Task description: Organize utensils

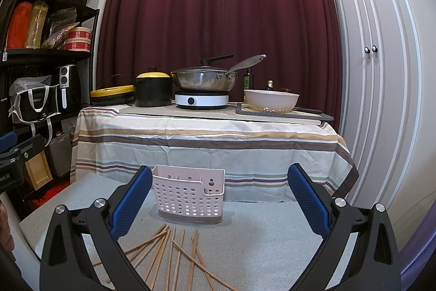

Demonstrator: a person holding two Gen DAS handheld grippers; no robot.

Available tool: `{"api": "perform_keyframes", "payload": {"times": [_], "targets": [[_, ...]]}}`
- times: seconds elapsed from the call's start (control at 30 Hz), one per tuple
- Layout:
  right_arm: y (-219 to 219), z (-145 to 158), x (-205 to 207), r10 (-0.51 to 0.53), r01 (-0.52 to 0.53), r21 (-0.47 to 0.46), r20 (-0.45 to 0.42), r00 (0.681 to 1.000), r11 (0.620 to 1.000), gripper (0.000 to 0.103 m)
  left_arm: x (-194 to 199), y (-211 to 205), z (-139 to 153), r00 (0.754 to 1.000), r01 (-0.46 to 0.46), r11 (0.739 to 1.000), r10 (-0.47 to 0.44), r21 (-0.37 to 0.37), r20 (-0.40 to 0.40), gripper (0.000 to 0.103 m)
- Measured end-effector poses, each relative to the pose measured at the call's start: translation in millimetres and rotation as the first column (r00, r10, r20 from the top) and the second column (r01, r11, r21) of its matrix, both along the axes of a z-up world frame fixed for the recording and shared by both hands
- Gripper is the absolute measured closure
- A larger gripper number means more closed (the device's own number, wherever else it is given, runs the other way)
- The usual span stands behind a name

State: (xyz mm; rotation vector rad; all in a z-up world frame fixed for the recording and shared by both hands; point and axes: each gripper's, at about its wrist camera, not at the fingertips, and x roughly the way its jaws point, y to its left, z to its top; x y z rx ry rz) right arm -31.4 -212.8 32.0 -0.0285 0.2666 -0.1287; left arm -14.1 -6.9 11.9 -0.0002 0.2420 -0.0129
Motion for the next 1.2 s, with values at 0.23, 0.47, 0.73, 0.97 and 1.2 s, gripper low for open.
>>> {"api": "perform_keyframes", "payload": {"times": [0.23,0.47,0.73,0.97,1.2], "targets": [[-0.3,-0.5,-0.1,0.0,0.0,-0.001,0.0,1.0,1.0,0.006,0.0,-0.3,0.2,1.0,-0.001,1.0,0.001,0.0,0.002,0.004],[-0.7,0.1,0.9,0.0,0.0,-0.003,-0.001,1.0,1.0,0.006,0.4,-1.4,-0.9,1.0,0.003,1.0,-0.003,-0.003,-0.002,0.004],[-2.5,-0.8,3.8,0.001,-0.001,-0.004,-0.007,1.0,1.0,0.006,5.9,-3.5,-4.8,1.0,0.006,1.0,-0.006,-0.007,-0.012,0.004],[-4.2,-6.9,8.9,-0.001,0.0,-0.006,-0.019,1.0,1.0,0.006,16.2,-2.4,-14.8,0.999,0.028,1.0,-0.028,-0.003,-0.031,0.004],[-8.8,-36.9,23.3,0.021,-0.02,0.01,-0.077,0.997,1.0,0.006,45.6,3.4,-58.5,0.987,0.077,0.997,-0.076,0.003,-0.145,0.004]]}}
